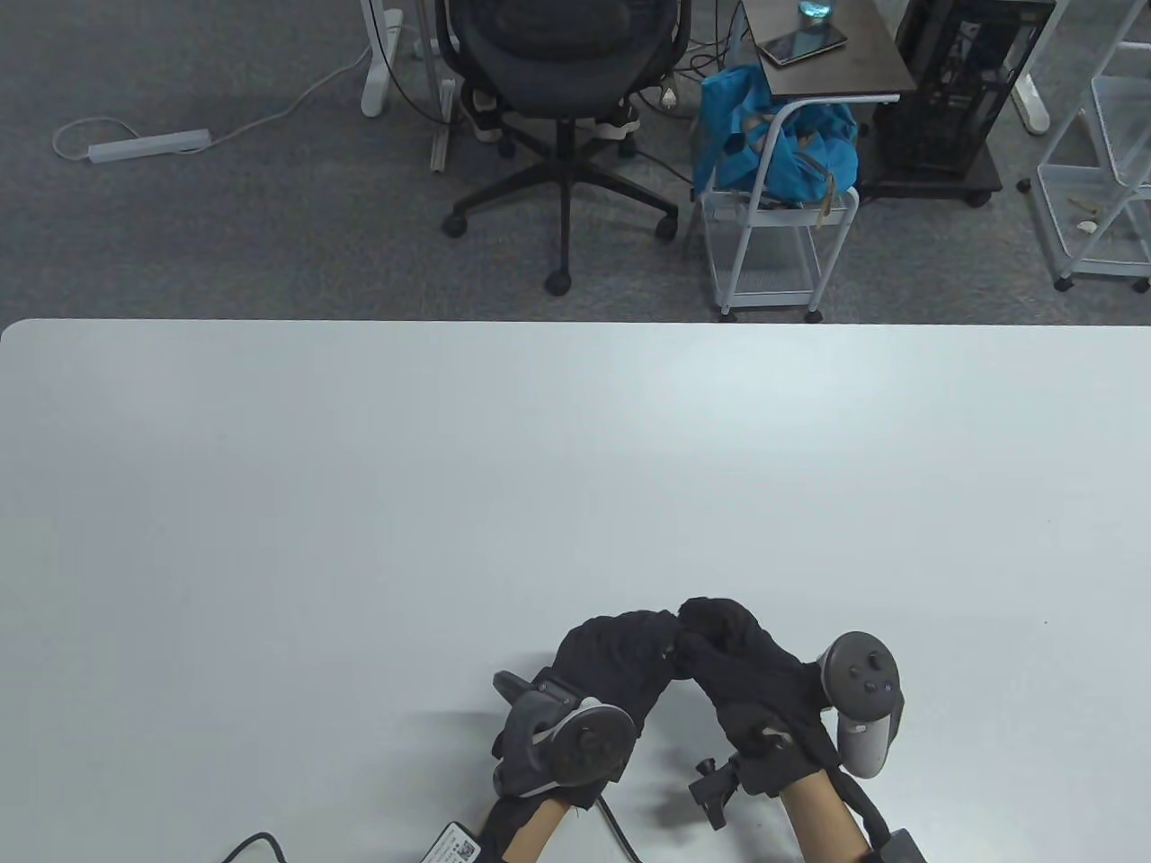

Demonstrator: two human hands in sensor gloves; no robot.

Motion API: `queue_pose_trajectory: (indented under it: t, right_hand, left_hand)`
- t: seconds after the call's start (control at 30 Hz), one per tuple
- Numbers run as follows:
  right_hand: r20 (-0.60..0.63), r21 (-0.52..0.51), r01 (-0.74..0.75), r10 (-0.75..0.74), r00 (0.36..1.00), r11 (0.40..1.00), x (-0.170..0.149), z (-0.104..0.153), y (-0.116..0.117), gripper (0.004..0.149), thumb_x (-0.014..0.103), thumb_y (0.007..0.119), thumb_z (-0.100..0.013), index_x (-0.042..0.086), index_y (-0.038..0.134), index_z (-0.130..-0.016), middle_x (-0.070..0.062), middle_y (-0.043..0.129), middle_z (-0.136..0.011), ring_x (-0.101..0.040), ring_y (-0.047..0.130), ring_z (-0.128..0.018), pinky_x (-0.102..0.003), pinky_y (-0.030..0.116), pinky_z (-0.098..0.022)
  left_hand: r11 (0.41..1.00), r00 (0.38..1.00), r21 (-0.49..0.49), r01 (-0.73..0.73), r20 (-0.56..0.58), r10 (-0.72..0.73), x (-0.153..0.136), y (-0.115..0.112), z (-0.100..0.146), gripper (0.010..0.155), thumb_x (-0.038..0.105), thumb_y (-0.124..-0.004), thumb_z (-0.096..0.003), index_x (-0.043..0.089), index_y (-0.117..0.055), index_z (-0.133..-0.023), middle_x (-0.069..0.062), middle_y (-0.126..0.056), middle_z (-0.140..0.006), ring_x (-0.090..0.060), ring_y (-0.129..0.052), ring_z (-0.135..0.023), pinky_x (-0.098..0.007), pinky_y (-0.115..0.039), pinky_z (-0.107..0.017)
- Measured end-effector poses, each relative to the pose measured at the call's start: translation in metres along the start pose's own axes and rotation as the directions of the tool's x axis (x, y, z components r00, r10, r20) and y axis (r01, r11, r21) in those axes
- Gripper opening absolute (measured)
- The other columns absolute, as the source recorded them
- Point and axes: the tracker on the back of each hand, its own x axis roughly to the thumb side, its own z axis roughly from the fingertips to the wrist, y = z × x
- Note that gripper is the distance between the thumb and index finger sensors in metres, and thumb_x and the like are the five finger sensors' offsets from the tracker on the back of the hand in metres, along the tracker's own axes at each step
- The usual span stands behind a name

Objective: Unscrew nut from screw

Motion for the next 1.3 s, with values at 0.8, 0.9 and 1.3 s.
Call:
queue_pose_trajectory:
  t: [0.8,0.9,1.3]
  right_hand:
    - [0.088,0.087,0.000,-0.008,0.996,0.996,0.001,0.000,0.010,0.062,0.042,0.078,-0.054,0.019,0.058,-0.108,-0.021,0.068,-0.101,-0.046,0.078,-0.082,-0.067,0.065,-0.061]
    - [0.044,0.034,-0.094,0.093,0.995,0.995,-0.003,0.000,0.008,0.064,0.051,0.074,-0.054,0.008,0.067,-0.101,-0.018,0.084,-0.085,-0.043,0.090,-0.067,-0.066,0.071,-0.055]
    - [0.130,0.095,-0.077,0.065,0.989,0.992,0.005,-0.002,0.009,0.049,0.032,0.082,-0.053,0.018,0.069,-0.098,-0.013,0.083,-0.087,-0.038,0.090,-0.070,-0.063,0.073,-0.059]
  left_hand:
    - [0.692,0.634,0.038,-0.721,-0.368,0.680,-0.053,-0.023,0.005,0.050,0.037,-0.087,-0.0465,0.023,-0.079,-0.094,-0.010,-0.092,-0.084,-0.026,-0.098,-0.061,-0.055,-0.083,-0.055]
    - [0.703,0.653,0.021,-0.711,-0.353,0.670,-0.050,-0.024,0.005,0.049,0.034,-0.088,-0.0464,0.025,-0.078,-0.094,-0.012,-0.091,-0.087,-0.027,-0.098,-0.064,-0.055,-0.082,-0.056]
    - [0.690,0.634,0.020,-0.723,-0.376,0.676,-0.054,-0.025,0.006,0.049,0.035,-0.088,-0.0460,0.025,-0.078,-0.093,-0.010,-0.092,-0.085,-0.025,-0.098,-0.061,-0.054,-0.083,-0.055]
